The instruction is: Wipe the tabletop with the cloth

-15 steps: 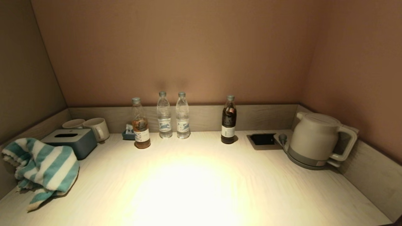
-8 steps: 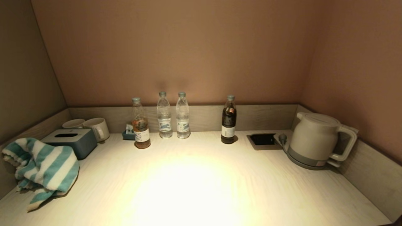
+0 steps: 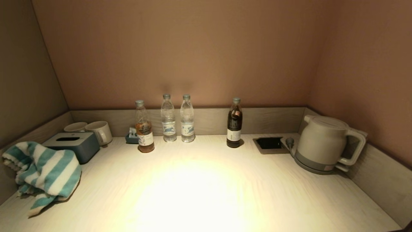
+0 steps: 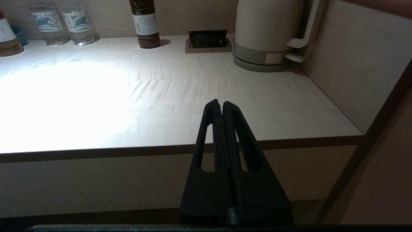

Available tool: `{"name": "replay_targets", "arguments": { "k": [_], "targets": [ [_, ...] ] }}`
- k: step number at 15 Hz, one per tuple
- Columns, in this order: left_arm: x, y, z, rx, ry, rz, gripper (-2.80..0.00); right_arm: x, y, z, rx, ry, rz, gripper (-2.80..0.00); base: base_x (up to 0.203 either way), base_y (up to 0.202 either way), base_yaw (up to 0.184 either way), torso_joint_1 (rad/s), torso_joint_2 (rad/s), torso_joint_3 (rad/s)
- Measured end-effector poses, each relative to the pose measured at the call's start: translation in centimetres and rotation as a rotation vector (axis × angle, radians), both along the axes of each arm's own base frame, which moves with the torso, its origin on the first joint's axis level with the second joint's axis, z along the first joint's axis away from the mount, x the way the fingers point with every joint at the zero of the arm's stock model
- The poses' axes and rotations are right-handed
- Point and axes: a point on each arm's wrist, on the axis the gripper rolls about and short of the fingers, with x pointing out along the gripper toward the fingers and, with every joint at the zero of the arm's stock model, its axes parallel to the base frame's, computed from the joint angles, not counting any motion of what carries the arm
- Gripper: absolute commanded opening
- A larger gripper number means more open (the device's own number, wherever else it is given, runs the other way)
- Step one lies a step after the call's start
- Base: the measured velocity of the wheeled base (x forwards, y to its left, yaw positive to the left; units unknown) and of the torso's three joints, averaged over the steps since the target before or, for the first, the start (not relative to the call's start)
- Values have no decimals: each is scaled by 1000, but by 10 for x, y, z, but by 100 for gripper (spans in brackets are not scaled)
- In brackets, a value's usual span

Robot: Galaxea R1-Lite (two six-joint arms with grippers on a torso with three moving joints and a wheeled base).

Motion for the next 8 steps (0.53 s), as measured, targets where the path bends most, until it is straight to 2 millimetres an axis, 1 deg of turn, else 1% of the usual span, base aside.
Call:
{"name": "replay_targets", "arguments": {
  "k": [3,6,8],
  "targets": [
    [0,0,-26,0,49,2,-280,0,0,0,1,0,-1,-280,0,0,0,0,0,0],
    [3,0,-59,-8,118,3,-280,0,0,0,1,0,0,-280,0,0,0,0,0,0],
    [2,0,-70,-12,125,-3,-280,0,0,0,1,0,0,-280,0,0,0,0,0,0]
  ]
}}
